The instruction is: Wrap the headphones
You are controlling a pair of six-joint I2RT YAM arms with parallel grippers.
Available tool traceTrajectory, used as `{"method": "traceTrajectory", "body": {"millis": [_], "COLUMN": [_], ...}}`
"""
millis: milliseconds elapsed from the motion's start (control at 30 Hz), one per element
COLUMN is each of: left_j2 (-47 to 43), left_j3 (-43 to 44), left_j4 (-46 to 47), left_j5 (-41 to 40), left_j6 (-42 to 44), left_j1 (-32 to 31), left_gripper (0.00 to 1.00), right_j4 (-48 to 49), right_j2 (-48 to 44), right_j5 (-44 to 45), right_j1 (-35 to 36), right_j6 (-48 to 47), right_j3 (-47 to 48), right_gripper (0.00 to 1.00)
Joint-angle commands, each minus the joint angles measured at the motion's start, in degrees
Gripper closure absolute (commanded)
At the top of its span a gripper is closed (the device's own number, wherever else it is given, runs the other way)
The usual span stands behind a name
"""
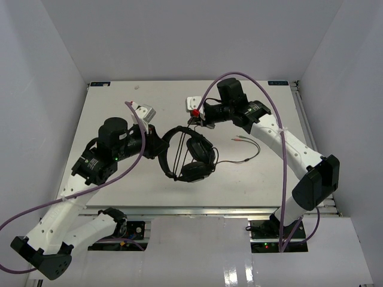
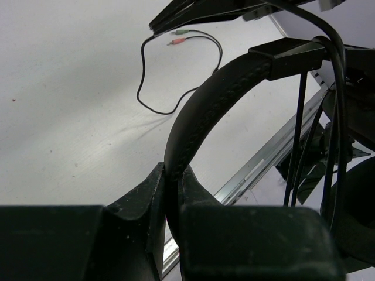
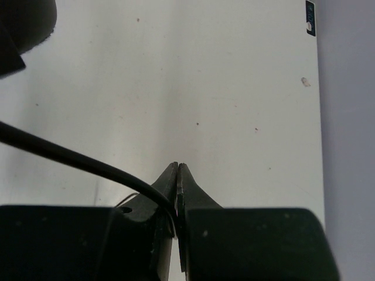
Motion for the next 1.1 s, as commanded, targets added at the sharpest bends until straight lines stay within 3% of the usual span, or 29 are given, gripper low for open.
{"method": "traceTrajectory", "body": {"millis": [0, 833, 1067], "left_j2": [-1.7, 2.7, 4.0], "left_j3": [4.4, 10.5, 11.9], "left_j4": [1.2, 2.0, 2.0], "left_j5": [2.8, 1.5, 1.1], "left_j6": [-2.2, -7.7, -9.8], "left_j1": [-0.3, -0.3, -0.3], "left_gripper": [1.00, 1.00, 1.00], "right_j4": [3.7, 16.4, 25.0], "right_j2": [1.4, 1.9, 3.4], "right_j5": [-6.3, -19.1, -23.9], "right_j1": [-1.3, -3.3, -3.6], "right_j6": [7.6, 24.0, 32.9], "right_j3": [2.3, -4.8, -8.6], "right_gripper": [0.92, 0.89, 0.86]}}
